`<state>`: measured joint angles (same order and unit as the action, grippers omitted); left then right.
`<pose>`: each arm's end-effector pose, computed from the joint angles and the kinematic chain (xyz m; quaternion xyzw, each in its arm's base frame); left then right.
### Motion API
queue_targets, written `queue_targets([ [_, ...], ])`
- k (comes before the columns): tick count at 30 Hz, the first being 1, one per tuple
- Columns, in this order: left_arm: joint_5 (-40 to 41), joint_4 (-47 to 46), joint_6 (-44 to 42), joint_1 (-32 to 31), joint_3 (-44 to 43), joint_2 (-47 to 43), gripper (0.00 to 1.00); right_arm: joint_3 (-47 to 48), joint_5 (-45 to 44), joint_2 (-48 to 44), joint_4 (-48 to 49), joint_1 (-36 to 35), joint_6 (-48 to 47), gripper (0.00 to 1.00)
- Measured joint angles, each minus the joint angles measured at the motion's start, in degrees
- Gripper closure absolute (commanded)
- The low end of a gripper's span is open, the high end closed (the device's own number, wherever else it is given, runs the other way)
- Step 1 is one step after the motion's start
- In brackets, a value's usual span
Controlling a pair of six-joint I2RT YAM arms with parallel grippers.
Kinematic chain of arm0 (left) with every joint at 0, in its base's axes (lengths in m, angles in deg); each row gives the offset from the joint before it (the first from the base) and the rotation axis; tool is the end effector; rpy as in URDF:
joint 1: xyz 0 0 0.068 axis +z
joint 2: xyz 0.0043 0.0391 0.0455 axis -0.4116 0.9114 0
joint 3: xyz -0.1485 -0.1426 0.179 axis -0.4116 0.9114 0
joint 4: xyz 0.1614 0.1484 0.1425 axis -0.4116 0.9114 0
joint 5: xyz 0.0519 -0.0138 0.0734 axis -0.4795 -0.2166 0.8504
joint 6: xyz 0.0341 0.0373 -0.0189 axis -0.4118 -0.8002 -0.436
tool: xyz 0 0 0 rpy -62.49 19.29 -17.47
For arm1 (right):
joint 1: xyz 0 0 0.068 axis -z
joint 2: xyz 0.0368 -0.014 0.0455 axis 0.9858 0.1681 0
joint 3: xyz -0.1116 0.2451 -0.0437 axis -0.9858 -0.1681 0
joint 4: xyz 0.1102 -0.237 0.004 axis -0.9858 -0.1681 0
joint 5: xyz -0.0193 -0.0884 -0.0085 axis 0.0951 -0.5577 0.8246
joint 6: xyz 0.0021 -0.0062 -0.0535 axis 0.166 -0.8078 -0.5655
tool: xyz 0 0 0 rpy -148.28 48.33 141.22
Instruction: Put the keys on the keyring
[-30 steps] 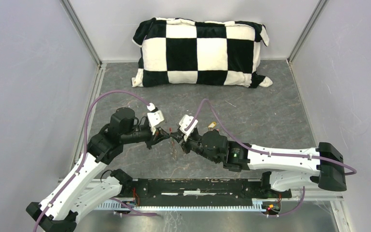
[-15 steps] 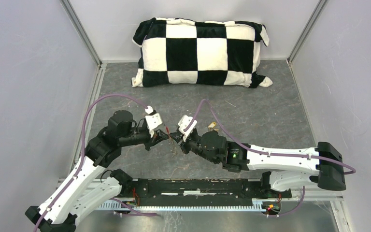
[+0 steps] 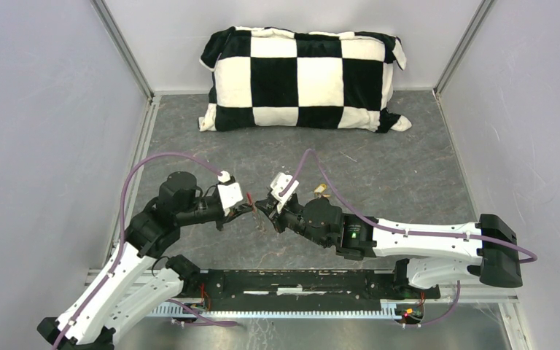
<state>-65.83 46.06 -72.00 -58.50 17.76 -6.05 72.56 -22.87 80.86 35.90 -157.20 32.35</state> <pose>0.1008 -0.0913 0.3226 0.5158 0.6484 -0.2824 0.4835 0.0788 0.2814 0.3184 -0.3255 0.6706 0.3290 0.5798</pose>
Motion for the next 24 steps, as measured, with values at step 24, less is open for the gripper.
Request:
queue_targets([
  [24, -4.63, -2.14, -13.88, 0.09, 3.98, -8.7, 0.98, -0.44, 0.46, -2.08, 2.4, -0.55, 3.13, 1.0],
])
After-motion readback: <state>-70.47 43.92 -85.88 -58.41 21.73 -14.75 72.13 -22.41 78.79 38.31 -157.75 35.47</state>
